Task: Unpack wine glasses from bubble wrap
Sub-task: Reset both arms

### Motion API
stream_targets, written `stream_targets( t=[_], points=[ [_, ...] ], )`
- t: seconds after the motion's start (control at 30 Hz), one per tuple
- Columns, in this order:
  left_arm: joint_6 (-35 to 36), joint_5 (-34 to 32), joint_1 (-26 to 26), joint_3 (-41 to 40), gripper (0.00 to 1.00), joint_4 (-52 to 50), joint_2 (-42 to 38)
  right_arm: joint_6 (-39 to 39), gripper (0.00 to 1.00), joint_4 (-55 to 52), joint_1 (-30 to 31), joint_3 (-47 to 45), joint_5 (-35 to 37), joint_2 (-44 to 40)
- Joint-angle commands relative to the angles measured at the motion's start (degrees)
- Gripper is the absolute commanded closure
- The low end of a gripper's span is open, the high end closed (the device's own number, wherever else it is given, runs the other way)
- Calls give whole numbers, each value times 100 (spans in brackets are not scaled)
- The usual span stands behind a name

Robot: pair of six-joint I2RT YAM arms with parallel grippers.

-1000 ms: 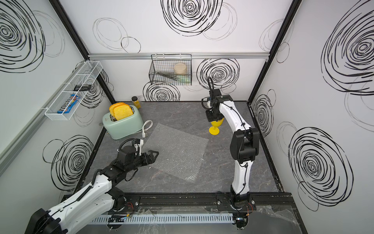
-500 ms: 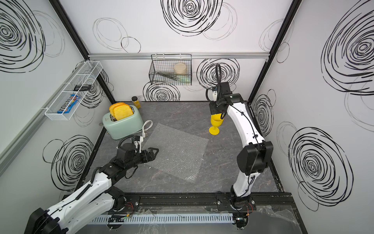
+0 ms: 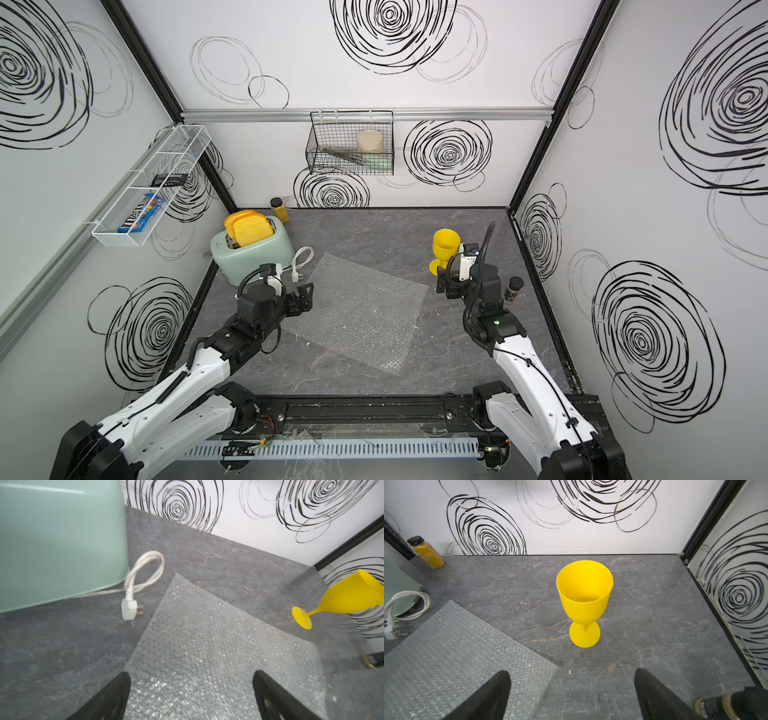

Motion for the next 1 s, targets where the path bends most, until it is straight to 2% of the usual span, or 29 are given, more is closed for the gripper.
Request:
stream_targets(
  t=[0.0,0.17,0.2,0.27,0.37,0.5,0.63,0.8,0.93,0.97],
  points=[
    [857,-692,40,-261,4,1188,-36,293,3,685,40,-551,963,-158],
    [1751,-1501,173,-964,4,2352,-11,329,3,1584,52,-1622,1748,-613],
    [1698,-1564,294,-905,4,2251,27,104,3,2010,52,-1925,1905,-688],
    [1910,-1610,443,-1023,4,2700,69,-248,3,3061,27,-2467,2188,-757],
    [2482,-1550,687,-1473,4,4087,192,-407,3,4503,-68,-3069,2294,-549],
    [2907,-1379,888,-2364,4,6144,905,-389,3,5692,-393,-3126,2096,492],
    [3019,-1087,992,-2143,4,6909,1772,-363,3,6723,-709,-2950,1719,1528],
    [2972,-622,1395,-1879,4,7718,2811,-158,3,7332,-1104,-2764,1097,2485],
    [2790,-621,1577,-1756,4,8268,3555,-85,3,6861,-1261,-2378,756,2748],
    [2737,-585,1596,-1672,4,8017,3499,-114,3,6798,-1268,-2307,668,2802]
  ],
)
